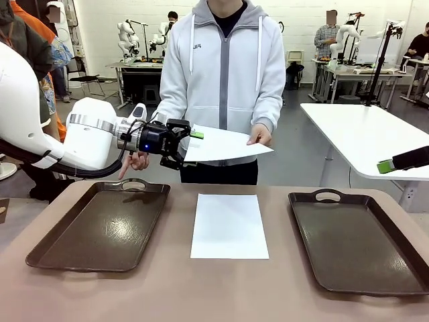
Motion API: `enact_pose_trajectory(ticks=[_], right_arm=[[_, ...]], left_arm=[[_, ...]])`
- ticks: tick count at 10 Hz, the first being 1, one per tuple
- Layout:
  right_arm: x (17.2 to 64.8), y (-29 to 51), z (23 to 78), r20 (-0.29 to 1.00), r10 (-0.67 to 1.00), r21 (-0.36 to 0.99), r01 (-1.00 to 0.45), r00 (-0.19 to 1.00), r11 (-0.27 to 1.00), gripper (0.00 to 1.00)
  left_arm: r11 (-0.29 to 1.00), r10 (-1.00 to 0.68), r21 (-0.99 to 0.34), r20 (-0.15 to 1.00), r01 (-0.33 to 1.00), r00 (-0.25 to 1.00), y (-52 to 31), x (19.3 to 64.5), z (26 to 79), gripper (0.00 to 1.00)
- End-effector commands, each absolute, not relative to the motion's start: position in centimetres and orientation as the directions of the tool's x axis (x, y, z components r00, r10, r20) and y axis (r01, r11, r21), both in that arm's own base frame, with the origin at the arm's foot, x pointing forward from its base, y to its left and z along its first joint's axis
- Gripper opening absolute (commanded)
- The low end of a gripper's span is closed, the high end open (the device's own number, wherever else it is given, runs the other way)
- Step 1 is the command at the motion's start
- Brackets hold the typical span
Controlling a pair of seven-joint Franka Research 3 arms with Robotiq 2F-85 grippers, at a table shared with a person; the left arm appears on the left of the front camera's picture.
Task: Sort the A4 documents.
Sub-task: Receive the A4 Paper.
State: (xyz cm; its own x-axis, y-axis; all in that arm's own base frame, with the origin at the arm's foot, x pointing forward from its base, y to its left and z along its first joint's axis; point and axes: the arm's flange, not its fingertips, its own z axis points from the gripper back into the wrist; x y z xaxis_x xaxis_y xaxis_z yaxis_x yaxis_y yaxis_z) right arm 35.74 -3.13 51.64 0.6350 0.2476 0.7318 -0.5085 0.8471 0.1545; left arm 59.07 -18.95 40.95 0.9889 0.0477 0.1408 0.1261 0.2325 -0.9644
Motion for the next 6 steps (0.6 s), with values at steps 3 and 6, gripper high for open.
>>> enact_pose_trajectory(ticks=[3,6], right_arm=[[35.87,-3.16,51.4,0.733,0.241,0.168,-0.513,0.636,0.842,1.0],[35.87,-3.16,51.4,0.733,0.241,0.168,-0.513,0.636,0.842,1.0]], left_arm=[[0.121,0.103,-0.992,0.048,0.036,0.993,-18.35,59.64,41.2,1.0],[0.1,0.073,-0.995,0.002,-0.006,0.997,-18.54,59.32,40.7,1.0]])
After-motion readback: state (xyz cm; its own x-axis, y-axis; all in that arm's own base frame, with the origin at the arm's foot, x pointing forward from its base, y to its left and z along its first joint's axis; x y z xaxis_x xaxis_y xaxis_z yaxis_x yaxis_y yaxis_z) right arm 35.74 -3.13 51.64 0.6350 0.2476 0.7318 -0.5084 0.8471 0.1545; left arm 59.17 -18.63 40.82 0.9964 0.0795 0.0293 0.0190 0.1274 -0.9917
